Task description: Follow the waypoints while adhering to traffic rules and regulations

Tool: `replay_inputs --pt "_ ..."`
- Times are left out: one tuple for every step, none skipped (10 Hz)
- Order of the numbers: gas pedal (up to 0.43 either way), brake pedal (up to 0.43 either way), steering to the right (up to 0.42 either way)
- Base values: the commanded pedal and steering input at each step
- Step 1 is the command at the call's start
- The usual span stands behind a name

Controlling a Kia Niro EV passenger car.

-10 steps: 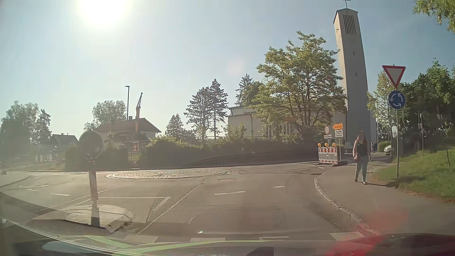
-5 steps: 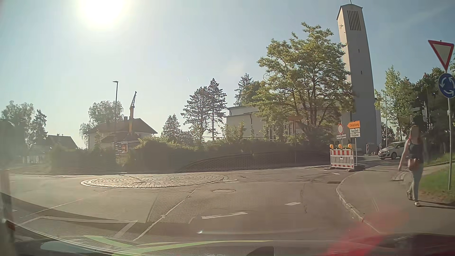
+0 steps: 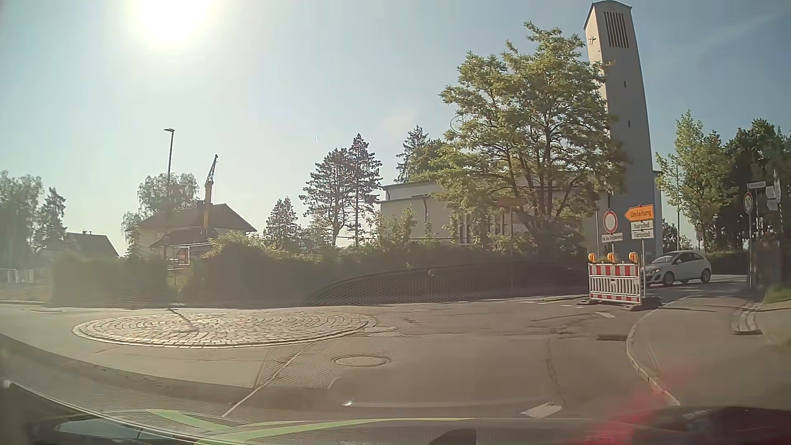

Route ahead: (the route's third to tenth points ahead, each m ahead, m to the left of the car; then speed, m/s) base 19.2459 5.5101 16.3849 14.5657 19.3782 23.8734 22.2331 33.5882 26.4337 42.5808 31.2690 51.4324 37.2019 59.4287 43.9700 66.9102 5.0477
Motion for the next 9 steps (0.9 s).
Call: replay_inputs --pt "0.000 0.000 0.110" --pt "0.000 0.000 0.126" --pt "0.000 0.000 0.145" --pt "0.000 0.000 0.159" --pt "0.000 0.000 0.173" --pt "0.000 0.000 0.182" --pt "0.008 0.000 0.185" --pt "0.008 0.000 0.183" --pt "0.008 0.000 0.175"
